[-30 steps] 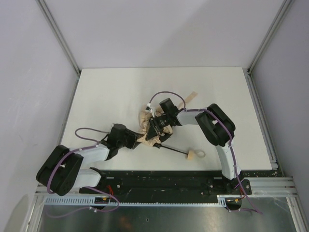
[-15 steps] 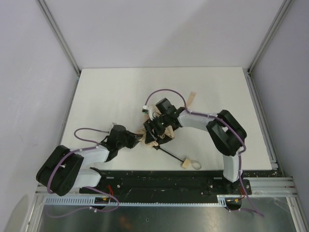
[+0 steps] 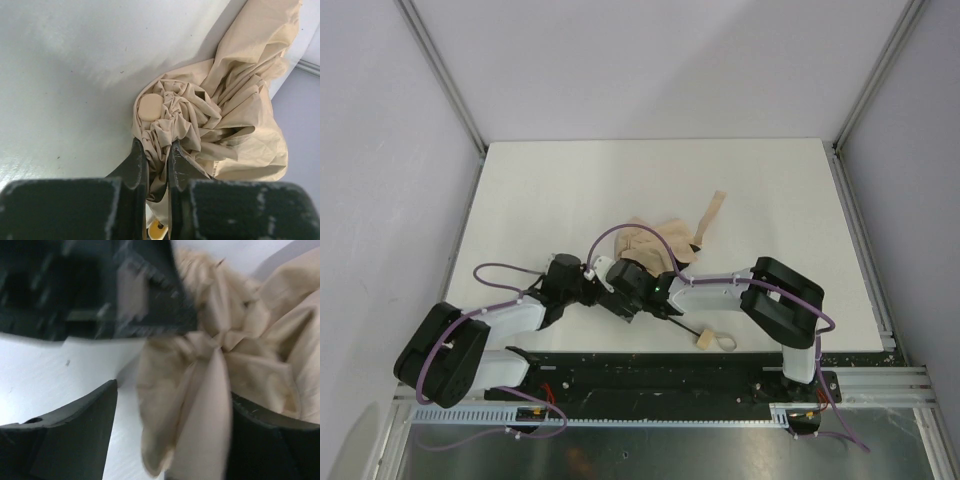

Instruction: Put away the umbrella

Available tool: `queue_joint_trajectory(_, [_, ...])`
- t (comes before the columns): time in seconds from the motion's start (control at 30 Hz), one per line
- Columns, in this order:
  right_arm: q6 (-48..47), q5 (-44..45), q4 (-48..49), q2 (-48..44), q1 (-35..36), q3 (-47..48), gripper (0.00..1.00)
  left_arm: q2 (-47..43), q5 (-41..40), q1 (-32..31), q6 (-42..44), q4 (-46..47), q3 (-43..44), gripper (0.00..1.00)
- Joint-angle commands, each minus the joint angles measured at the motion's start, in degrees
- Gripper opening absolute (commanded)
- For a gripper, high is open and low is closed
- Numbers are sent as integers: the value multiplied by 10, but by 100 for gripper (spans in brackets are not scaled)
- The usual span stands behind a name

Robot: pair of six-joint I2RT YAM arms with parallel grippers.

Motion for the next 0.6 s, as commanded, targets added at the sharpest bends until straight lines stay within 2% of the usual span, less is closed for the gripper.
queue_joint_trajectory(0.0, [18,64,14,61,-23,-14,64,0,-1,2,8,-105,-2,0])
queue_joint_trajectory(0.07, [34,12,3,75,-43,-16,45,-5,1,2,9,-106,3,0])
queue_joint_trajectory(0.2, [42,-170,-35,107,-83,-17,12,-15,-1,4,30,-118,17,0])
queue_joint_trajectory(0.27, [53,-275,-47,120,-102,-18,3,-30,-12,7,68,-118,28,0])
queue_joint_trajectory(0.33, [79,-347,-39,122,-118,-32,1,-59,-22,10,88,-103,25,3])
queue_joint_trajectory(0.37, [90,-375,-34,121,-126,-39,0,-76,-23,12,95,-86,21,9])
queue_joint_trajectory(0.53, [118,-466,-24,136,-168,-47,0,-134,11,30,118,-67,23,85])
queue_joint_trajectory(0.57, [121,-485,-22,141,-176,-48,0,-140,23,35,115,-67,21,92])
